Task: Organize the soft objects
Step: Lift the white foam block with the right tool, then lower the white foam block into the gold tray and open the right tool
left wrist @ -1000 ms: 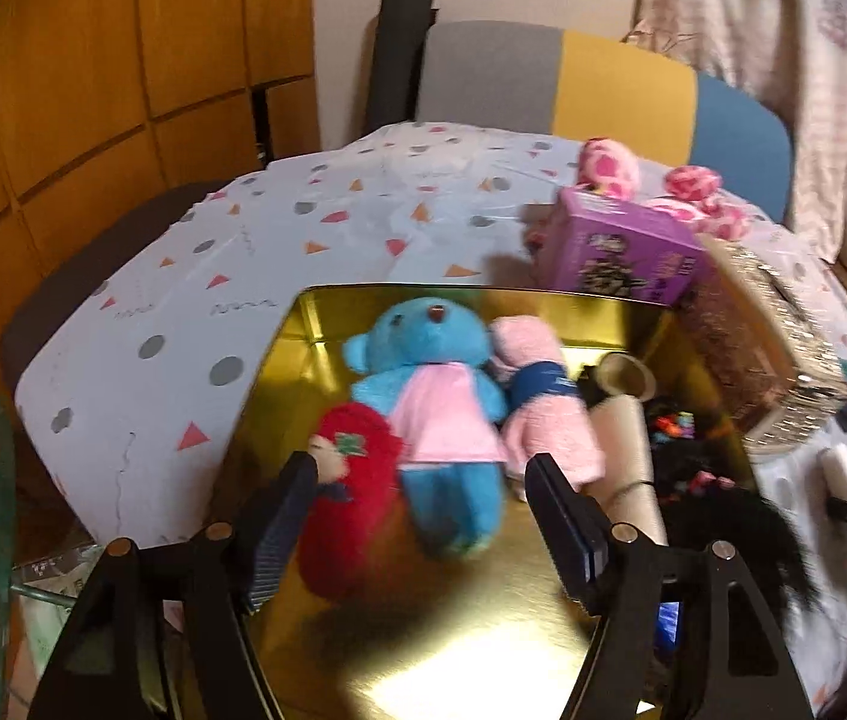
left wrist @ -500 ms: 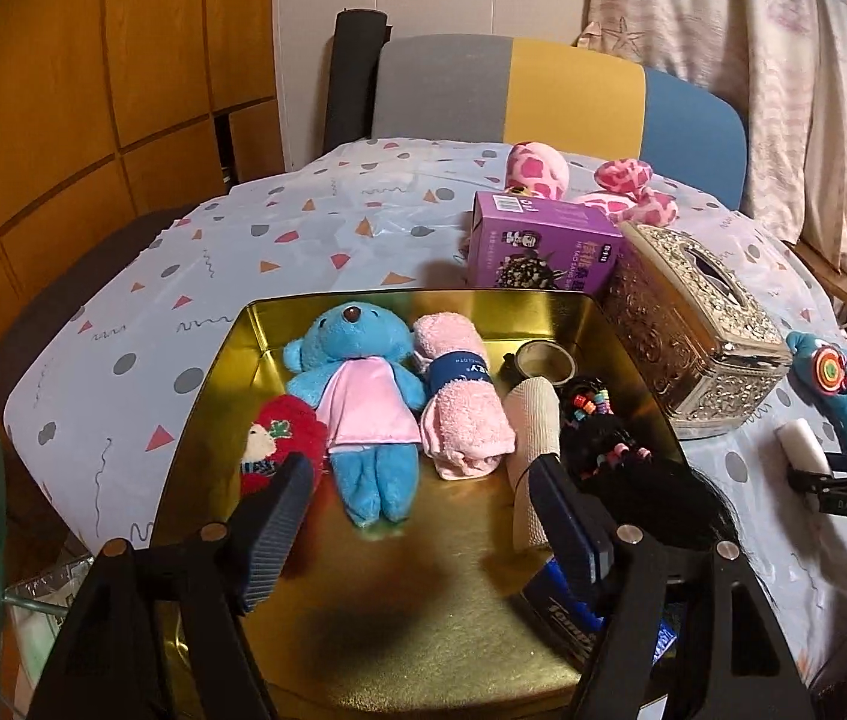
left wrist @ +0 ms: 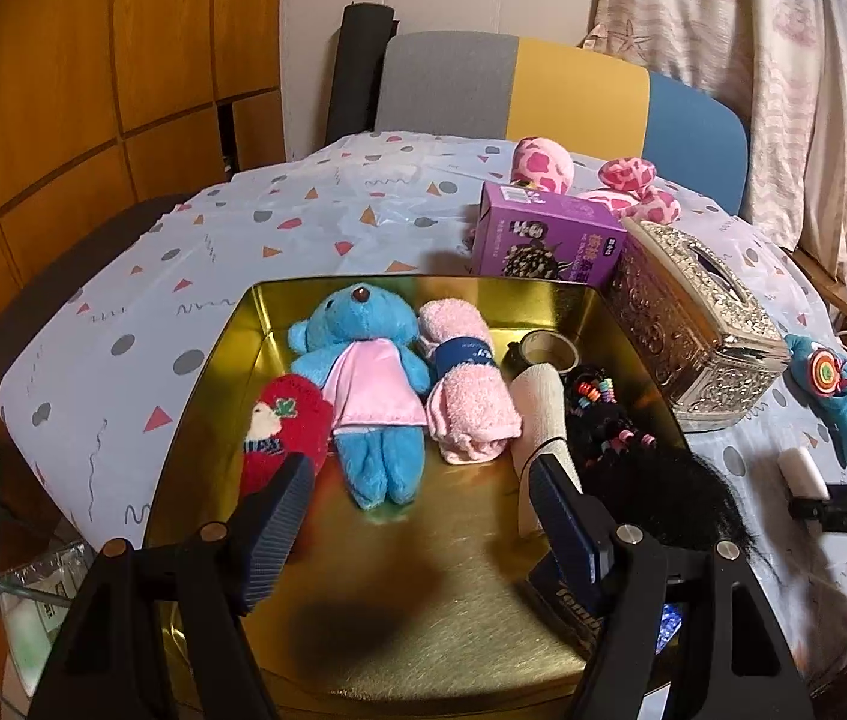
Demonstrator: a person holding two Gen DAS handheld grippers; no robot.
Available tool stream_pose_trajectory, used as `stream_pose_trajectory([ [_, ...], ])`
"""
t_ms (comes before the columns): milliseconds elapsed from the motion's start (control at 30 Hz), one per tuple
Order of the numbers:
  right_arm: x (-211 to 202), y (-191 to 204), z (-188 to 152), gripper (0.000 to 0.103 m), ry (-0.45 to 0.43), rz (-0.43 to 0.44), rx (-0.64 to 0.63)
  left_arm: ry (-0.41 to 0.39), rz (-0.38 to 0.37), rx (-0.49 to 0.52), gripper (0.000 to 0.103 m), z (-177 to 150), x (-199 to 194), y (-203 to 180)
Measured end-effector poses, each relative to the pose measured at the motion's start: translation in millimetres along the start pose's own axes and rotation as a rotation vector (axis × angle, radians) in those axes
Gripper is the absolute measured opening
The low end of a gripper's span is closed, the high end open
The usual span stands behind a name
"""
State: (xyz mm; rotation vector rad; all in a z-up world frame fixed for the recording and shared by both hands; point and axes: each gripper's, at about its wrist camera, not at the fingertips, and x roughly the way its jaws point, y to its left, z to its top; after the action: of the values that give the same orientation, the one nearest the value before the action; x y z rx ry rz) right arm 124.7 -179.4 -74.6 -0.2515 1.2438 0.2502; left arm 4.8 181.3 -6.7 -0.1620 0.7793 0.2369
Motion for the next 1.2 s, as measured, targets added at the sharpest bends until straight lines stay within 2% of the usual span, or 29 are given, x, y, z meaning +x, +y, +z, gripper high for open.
stream_pose_trajectory([
  [267, -13, 45, -28, 0.056, -0.012, 0.072, -0.043, 0.002, 0.001, -0.025, 0.075, -6, 1, 11],
  [467, -22, 55, -42, 0.055, -0.049, 0.242, 0.066, -0.004, 0.015, -0.051, 0.075, -7, -2, 25],
  [600, -34, 59, -44, 0.055, -0.086, 0.305, 0.102, -0.001, 0.027, -0.067, 0.075, -8, -1, 34],
  [833, -75, 97, -16, 0.055, -0.183, 0.335, 0.041, -0.001, 0.068, -0.113, 0.075, -6, -1, 54],
  [967, -103, 141, 9, 0.055, -0.26, 0.401, -0.046, -0.014, 0.083, -0.135, 0.075, -3, -5, 64],
  [1200, -98, 237, 55, 0.055, -0.246, 0.476, -0.193, -0.024, 0.106, -0.155, 0.075, -3, -10, 76],
])
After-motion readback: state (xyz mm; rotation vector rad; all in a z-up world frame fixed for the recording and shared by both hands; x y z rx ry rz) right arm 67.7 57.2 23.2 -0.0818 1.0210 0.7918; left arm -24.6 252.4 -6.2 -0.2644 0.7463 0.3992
